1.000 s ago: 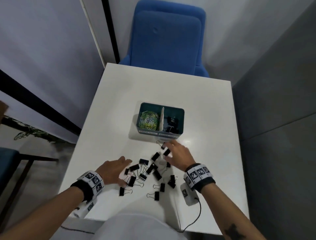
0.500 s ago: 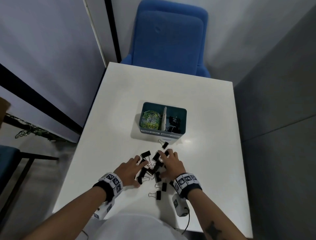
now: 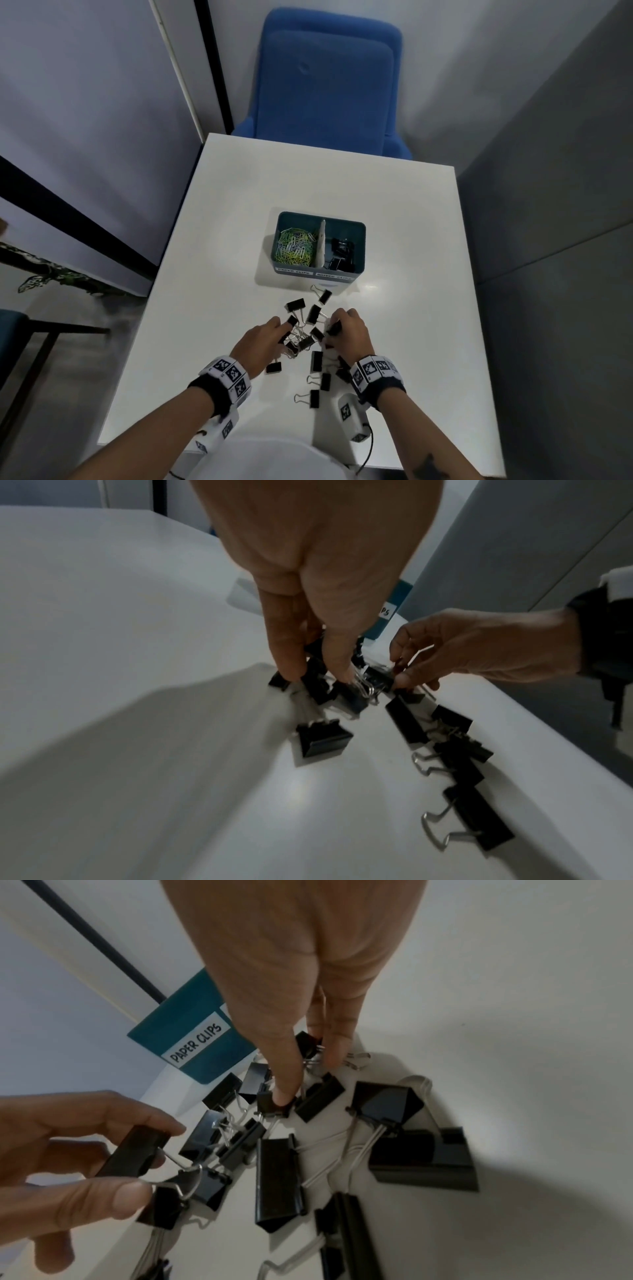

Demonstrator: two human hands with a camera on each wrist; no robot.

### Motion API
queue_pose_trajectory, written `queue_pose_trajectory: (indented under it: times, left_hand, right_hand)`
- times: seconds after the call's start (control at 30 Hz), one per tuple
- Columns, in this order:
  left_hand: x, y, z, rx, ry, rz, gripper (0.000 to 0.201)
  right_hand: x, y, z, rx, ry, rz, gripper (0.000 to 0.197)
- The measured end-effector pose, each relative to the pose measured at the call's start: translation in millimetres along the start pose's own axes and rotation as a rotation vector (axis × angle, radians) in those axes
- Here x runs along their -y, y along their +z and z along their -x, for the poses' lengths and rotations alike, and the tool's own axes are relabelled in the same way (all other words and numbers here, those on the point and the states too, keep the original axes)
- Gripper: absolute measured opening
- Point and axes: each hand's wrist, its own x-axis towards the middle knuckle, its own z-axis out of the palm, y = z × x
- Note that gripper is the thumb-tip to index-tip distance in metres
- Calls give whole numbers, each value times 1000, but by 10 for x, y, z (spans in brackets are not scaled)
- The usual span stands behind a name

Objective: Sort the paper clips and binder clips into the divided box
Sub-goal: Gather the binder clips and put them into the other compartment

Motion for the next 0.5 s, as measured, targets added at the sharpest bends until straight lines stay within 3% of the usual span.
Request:
queue_pose_trajectory:
  times: [0.23,0.37,0.5]
  left_hand:
    - [-439,-581,-380,-302,191,117,17]
    - [-787,-1039,-778,-428,169,262,28]
    - [-961,-1321,-973,-383,152,273,50]
  right_hand:
    - [-24,-233,142,-133,17,38,25]
    - [137,-543,107,-179,-10,40,28]
    - [410,-935,-22,-282,-59,21,29]
